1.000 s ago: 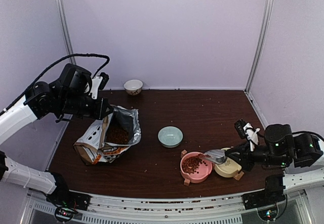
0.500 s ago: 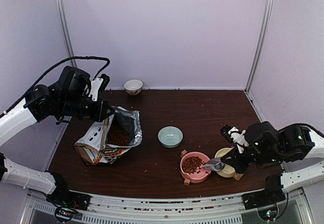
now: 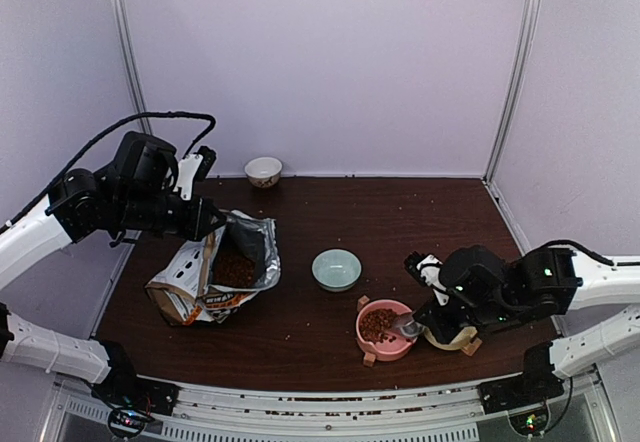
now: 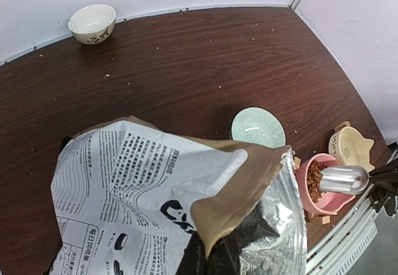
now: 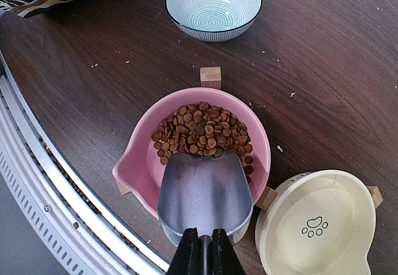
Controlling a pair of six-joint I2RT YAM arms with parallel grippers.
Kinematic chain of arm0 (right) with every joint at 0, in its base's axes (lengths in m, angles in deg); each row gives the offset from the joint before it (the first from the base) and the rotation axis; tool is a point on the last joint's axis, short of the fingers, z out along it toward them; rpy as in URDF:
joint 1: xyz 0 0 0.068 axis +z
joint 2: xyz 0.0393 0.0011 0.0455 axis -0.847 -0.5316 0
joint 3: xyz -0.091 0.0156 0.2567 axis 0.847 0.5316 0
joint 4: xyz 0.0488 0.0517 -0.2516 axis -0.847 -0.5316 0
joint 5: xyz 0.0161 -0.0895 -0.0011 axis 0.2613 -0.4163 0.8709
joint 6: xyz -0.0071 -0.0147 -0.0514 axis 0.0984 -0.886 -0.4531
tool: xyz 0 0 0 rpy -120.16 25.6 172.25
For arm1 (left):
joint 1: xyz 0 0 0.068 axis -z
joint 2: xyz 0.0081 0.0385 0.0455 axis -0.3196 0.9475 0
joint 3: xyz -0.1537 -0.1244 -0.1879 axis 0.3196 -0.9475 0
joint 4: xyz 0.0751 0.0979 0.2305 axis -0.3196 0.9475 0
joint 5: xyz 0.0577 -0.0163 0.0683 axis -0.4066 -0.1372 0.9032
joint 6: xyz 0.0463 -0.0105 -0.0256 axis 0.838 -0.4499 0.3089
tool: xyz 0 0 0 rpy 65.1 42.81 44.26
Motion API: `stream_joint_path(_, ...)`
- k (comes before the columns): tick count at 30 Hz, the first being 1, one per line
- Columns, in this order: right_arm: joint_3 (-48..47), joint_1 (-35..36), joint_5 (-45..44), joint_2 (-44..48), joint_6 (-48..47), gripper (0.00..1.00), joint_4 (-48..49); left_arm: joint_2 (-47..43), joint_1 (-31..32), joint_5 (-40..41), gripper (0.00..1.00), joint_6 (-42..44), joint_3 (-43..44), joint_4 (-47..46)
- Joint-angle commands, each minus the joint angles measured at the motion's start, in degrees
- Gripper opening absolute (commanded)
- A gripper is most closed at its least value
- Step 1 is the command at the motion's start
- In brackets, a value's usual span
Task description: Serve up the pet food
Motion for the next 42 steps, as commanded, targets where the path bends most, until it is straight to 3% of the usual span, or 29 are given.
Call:
stream_joint_path(1,-1.1,-0.5,-2.6,-3.7,0.8,0.0,4.7,-1.5,-0.8,0.8,0.0,0.7,-0.1,-3.8)
stream_joint_path(22,0.9,-4.8,-6.0,-12.9,1.0,0.0,17.8,-3.2,-1.0,2.6,0.0,0.6,-0.1,-1.9)
stream_joint_path(42,-4.8,-12.2,-5.0,-26.5,-5.2,0.0,30.9,-3.6,-1.4,2.7,0.0,0.6,0.1,-1.5)
